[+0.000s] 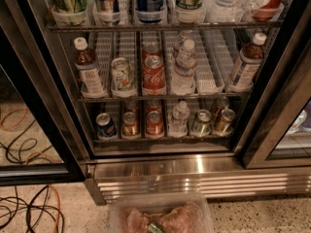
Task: Pick water bottle from top shelf of fridge
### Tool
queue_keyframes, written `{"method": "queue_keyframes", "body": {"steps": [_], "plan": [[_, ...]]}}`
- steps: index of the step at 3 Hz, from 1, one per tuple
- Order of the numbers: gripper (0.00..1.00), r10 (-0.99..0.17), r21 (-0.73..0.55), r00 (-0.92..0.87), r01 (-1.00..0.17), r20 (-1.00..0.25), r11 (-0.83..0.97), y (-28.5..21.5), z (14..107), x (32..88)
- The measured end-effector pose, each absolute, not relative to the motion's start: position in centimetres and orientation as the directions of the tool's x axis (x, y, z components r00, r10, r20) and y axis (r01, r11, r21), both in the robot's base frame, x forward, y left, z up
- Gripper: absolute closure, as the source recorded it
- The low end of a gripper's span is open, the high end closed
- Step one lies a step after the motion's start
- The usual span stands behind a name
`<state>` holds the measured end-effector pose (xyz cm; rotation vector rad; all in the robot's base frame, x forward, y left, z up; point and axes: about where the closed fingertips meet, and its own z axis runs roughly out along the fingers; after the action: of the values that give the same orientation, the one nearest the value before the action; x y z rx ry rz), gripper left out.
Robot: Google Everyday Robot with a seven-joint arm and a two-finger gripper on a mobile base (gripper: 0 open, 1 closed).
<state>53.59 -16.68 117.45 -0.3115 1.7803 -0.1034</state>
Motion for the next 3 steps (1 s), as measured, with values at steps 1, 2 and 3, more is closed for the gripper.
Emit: {"method": "queue_keyframes", "body": {"steps": [1,2,3], "plan": [[1.0,-0.265,-0.237,-0.201,-0.154,-0.943,0.959,-16.7,117.2,53.5],[1.0,-0.271,-0.242,-0.212,-0.154,-0.939,0.958,-16.5,117.1,52.5],[1.0,-0.271,-0.242,-0.212,-0.154,-0.939,0.958,-16.5,116.8,52.4]]}}
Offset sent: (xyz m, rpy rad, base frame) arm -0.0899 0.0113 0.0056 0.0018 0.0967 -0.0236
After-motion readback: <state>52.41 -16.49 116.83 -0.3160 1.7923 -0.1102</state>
